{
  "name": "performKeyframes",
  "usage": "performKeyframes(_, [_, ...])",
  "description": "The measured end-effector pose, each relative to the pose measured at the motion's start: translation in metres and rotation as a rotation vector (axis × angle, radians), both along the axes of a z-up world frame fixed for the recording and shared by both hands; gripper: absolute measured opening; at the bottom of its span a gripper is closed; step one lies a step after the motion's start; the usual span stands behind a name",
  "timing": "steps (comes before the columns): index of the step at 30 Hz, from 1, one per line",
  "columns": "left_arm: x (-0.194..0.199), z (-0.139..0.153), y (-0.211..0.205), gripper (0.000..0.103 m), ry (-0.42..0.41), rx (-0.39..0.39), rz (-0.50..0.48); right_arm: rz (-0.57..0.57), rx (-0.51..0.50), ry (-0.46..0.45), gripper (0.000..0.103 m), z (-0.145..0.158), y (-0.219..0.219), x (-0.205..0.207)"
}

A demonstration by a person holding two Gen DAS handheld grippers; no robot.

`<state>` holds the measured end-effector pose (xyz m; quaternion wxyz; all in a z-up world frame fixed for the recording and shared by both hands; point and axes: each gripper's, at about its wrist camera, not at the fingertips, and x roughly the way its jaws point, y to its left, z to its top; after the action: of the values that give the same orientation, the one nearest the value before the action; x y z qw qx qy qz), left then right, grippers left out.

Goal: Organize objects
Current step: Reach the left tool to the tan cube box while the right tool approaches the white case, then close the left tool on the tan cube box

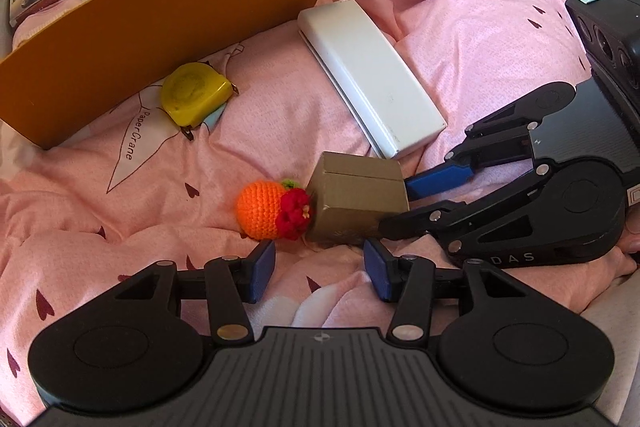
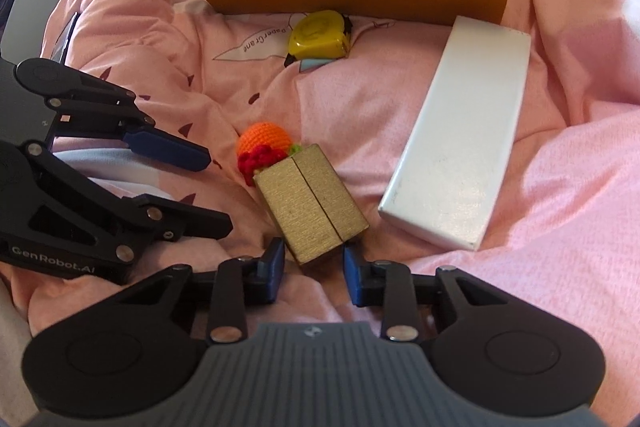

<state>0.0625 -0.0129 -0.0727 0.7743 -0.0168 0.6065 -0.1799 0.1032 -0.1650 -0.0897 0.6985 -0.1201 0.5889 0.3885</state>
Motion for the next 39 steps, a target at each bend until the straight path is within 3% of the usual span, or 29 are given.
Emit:
performKeyframes(7, [0.002, 0.001, 0.002, 0.067, -0.059, 0.001, 0.018, -0.054, 0.076, -0.083, 0.024, 0.012, 0.002, 0.004])
performKeyframes(11, [0.008, -0.002, -0.001, 0.068, -0.082, 0.002, 0.058, -0.129, 0.107, -0.119, 0.012, 0.017, 0.001, 0.014])
performKeyframes(17, [0.018, -0.008, -0.011, 0.070, -0.059, -0.058, 0.108, -0.152, 0.096, -0.114, 0.010, 0.015, 0.006, 0.021])
performKeyframes(24, [0.028, -0.019, -0.007, 0.072, -0.016, -0.140, 0.239, -0.210, 0.073, -0.176, 0.015, 0.034, -0.016, 0.027])
performKeyframes(27, [0.033, -0.023, -0.010, 0.073, -0.005, -0.128, 0.265, -0.226, 0.031, -0.220, 0.027, 0.038, -0.025, 0.031])
performKeyframes(39, [0.039, -0.032, -0.010, 0.071, -0.001, -0.092, 0.315, -0.283, -0.007, -0.195, 0.036, 0.030, -0.041, 0.058])
